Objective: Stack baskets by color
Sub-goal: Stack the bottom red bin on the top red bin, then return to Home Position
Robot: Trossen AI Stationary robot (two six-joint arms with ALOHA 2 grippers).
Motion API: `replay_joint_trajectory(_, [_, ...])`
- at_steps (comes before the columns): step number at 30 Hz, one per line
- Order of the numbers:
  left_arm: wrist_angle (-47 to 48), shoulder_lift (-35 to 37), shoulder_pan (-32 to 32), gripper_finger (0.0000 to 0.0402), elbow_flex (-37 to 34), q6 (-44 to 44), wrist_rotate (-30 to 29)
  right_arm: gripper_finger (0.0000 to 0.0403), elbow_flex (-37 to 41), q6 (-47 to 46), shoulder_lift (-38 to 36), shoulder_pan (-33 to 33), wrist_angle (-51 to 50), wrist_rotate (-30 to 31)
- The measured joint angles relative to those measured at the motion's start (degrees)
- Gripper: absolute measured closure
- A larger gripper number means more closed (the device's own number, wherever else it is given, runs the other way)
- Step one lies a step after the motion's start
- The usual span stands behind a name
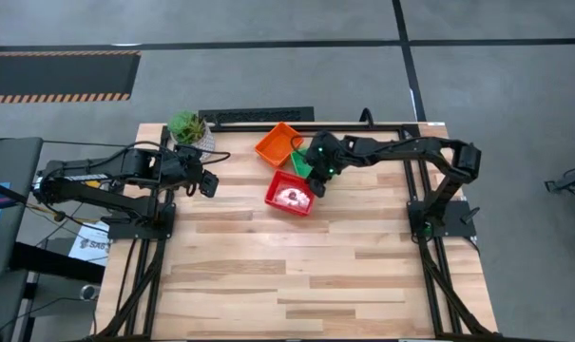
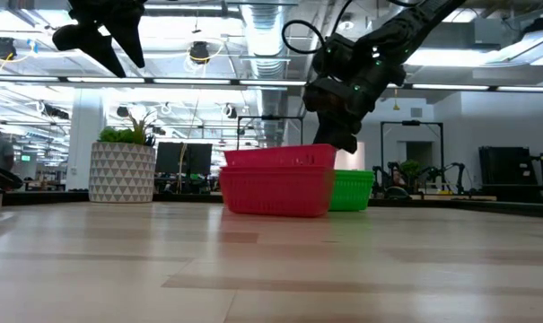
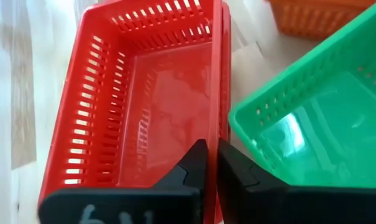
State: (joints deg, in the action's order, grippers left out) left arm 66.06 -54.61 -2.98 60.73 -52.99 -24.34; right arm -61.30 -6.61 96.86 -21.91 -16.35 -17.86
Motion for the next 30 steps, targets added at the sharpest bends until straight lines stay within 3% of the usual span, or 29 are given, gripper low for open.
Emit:
replay_joint_trajectory(7, [0.0,0.0,0.0,0.0178,0.0,0.0,0.0,0.0335,0.0,1.1,0.0,0.1,-1.1,0.0])
replay_joint_trajectory(18, [0.0,0.0,0.0,0.0178,0.0,0.0,1.0,0.0257,-2.2,-1.0,-1.1,-0.4,-2.1,-0.1])
replay_joint_trajectory(24, [0.0,0.0,0.0,0.0178,0.0,-3.3,3.7,0.0229,-8.5,-2.4,-8.0,-1.9,-5.3,-0.3])
replay_joint_trajectory(30, [0.0,0.0,0.0,0.0178,0.0,-10.0,8.9,0.0224,-13.9,-1.0,-21.1,-4.2,-9.1,-0.3])
